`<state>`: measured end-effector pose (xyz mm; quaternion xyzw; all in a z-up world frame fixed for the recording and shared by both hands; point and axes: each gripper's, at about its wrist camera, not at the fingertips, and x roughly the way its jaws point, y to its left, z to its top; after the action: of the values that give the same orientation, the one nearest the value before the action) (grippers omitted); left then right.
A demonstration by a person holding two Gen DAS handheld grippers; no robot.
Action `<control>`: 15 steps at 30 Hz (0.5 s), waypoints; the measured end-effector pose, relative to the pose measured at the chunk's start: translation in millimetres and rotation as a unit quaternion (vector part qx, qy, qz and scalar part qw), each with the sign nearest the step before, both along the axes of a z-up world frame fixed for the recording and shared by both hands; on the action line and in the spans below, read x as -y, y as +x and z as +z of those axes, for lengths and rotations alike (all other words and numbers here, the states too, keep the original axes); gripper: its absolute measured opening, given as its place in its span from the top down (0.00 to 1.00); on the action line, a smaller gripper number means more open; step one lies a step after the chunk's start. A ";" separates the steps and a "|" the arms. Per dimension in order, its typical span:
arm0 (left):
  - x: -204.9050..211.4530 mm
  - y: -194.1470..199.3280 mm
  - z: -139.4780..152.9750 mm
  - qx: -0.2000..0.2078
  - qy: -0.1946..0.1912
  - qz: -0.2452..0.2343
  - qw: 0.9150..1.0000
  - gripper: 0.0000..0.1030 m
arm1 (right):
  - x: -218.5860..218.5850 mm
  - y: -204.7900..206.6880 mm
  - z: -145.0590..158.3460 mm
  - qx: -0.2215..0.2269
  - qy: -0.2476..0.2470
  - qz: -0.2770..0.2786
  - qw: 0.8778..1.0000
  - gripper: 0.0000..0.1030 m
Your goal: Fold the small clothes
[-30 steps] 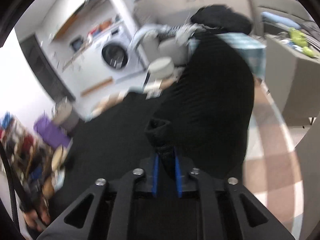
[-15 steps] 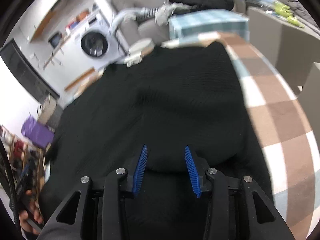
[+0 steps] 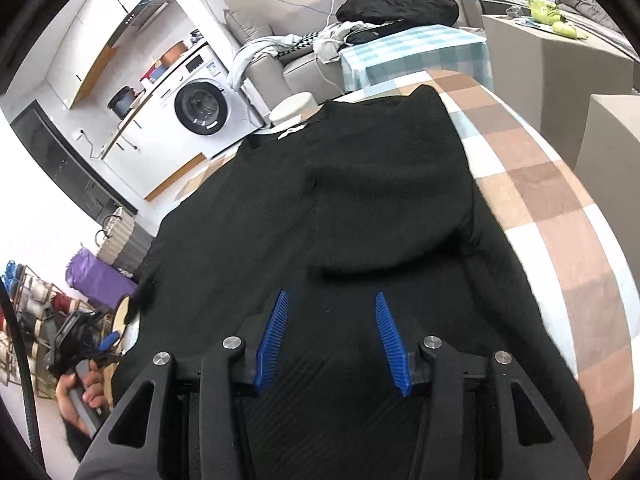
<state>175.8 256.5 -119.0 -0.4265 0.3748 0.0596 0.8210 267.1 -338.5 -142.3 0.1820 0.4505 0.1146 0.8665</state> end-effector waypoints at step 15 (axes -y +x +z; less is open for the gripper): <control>0.8 64.9 -29.1 -0.023 0.006 0.006 1.000 0.81 | 4.5 -7.2 0.6 0.007 0.008 -0.014 1.000 0.54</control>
<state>240.7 255.7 -148.0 -0.4225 0.3905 0.0762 0.8144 259.9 -343.1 -141.7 0.1948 0.4403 0.1074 0.8698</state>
